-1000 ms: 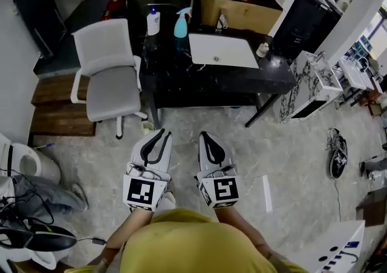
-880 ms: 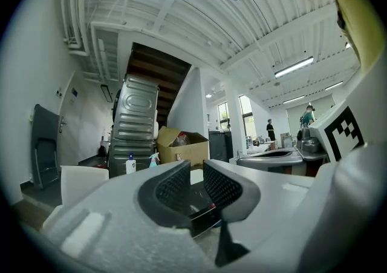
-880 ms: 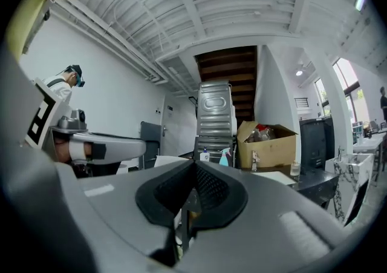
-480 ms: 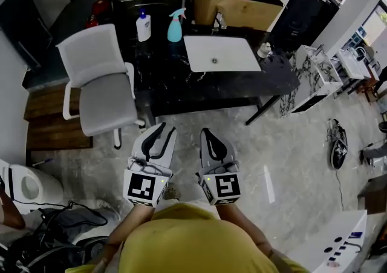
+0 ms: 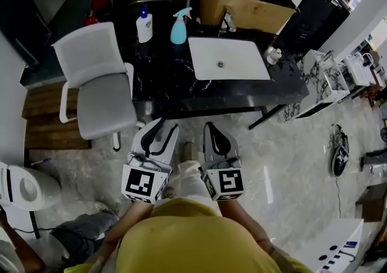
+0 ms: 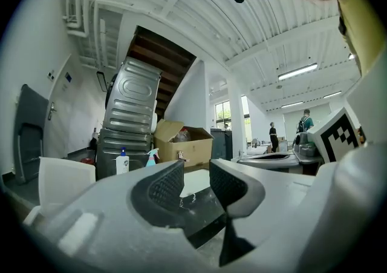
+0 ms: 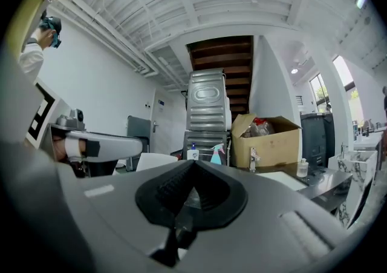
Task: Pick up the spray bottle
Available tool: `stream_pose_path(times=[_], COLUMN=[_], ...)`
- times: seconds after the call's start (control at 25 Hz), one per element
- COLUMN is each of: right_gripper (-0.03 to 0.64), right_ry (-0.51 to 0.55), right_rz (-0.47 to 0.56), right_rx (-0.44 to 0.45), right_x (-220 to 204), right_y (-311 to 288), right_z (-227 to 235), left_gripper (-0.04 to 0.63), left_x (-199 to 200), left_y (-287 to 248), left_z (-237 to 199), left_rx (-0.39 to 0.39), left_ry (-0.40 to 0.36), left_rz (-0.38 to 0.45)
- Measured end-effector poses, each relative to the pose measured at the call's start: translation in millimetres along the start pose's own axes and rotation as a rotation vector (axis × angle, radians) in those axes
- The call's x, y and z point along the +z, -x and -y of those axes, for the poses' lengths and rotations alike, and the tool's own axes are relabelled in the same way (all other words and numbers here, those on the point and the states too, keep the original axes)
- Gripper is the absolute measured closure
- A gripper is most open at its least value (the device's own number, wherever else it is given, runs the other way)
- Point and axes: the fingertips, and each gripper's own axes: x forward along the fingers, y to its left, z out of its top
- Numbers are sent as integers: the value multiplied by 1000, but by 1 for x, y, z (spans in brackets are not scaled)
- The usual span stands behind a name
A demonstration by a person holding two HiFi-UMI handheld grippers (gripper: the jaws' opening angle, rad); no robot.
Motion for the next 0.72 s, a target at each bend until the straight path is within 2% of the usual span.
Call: stream_pose_path(times=[0.28, 0.4, 0.72], right_gripper=[617, 615, 616], right_ry=[24, 44, 41], right_rz=[17, 25, 34], right_rx=[35, 62, 132], right_x=[8, 12, 20], right_y=[-97, -142, -247], right_z=[51, 75, 132], left_gripper=[459, 434, 419], left_x=[2, 5, 7], left_y=[-90, -133, -228], left_z=[-45, -64, -115], left_rx=[15, 27, 107], left_ry=[-1, 9, 12], left_rz=[-8, 16, 32])
